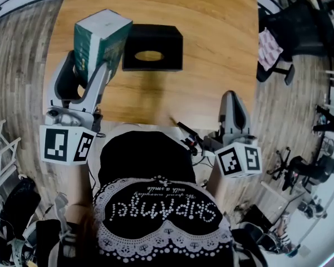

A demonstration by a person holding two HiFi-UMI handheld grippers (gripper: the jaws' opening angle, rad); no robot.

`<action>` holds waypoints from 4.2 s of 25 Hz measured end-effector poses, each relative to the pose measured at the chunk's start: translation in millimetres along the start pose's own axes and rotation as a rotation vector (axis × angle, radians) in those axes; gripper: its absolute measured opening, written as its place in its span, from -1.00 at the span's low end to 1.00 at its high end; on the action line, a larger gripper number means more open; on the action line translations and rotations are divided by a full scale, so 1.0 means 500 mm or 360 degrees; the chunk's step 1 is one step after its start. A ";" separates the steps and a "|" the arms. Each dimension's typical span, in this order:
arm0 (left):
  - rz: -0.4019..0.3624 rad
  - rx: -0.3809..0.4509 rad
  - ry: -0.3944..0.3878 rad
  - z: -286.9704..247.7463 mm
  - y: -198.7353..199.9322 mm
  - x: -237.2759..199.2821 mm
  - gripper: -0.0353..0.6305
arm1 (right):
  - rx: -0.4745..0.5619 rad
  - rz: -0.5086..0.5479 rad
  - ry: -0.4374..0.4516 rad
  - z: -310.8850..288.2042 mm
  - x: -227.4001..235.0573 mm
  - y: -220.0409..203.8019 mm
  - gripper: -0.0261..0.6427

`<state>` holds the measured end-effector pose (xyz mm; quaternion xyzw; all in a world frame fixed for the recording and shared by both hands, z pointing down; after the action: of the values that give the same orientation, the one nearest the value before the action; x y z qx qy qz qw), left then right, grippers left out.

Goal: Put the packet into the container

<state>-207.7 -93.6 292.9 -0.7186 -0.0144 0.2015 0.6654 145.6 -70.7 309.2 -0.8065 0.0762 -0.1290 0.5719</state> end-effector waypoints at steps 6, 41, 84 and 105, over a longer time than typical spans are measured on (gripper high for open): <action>-0.0069 -0.0021 -0.0081 -0.031 0.013 0.000 0.10 | 0.0025 -0.0045 -0.0063 0.015 0.006 -0.010 -0.80; -0.0352 -0.0427 -0.0571 -0.229 -0.080 0.111 0.08 | 0.0023 -0.0194 -0.0200 0.031 0.069 -0.054 -0.80; -0.0534 -0.0769 -0.0719 -0.270 -0.252 0.096 0.08 | -0.0018 -0.0203 -0.0175 0.008 0.056 -0.055 -0.80; -0.0664 -0.0902 -0.0835 -0.273 -0.305 0.110 0.08 | -0.0027 -0.0207 -0.0175 0.006 0.055 -0.055 -0.80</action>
<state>-77.2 -189.8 429.3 -0.7789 -0.3825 0.2266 0.4423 171.9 -66.2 337.7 -0.8204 -0.0069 -0.1207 0.5589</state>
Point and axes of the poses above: the fingertips, and each gripper's own axes: z backward along the fingers, x to its right, y out of its top, the point moved 5 cm from there along z, backward along the fingers, and after that the axes turned 6 degrees about z, right-handed, at the moved point
